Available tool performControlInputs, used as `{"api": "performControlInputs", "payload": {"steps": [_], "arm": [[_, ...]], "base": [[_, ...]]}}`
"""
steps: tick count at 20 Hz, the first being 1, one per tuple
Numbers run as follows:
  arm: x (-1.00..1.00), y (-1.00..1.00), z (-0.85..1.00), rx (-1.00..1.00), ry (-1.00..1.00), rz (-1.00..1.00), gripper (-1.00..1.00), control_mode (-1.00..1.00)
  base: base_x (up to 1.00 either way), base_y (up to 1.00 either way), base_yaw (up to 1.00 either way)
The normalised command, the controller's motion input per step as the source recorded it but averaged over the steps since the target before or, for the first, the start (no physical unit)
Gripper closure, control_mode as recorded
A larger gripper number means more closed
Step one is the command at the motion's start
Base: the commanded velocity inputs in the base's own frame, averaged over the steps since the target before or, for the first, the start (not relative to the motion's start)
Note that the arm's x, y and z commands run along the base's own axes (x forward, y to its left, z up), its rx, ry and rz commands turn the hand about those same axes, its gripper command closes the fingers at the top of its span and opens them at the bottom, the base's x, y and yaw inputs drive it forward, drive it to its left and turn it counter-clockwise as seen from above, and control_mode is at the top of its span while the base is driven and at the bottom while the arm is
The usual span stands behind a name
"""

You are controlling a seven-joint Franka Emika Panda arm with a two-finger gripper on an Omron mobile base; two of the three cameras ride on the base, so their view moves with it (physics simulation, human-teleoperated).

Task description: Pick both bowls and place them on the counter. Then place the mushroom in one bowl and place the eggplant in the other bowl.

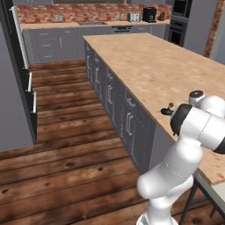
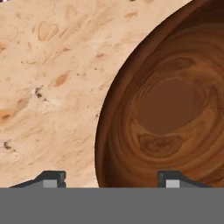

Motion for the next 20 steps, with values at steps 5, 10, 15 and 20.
{"api": "performControlInputs", "payload": {"steps": [5, 10, 15, 20], "arm": [[-0.12, 0.45, 0.55, 0.0, 0.0, 0.0, -1.0, -1.0], [-0.34, 0.5, 0.61, 0.0, 0.0, -0.01, -1.0, -1.0], [-0.67, 0.2, 0.41, 0.0, 0.0, -0.06, -1.0, -1.0], [-0.94, 0.07, 0.35, 0.0, 0.0, -0.14, -1.0, -1.0]], "base": [[0.0, 0.0, 0.0], [0.0, 0.0, 0.0], [0.0, 0.0, 0.0], [0.0, 0.0, 0.0]]}}
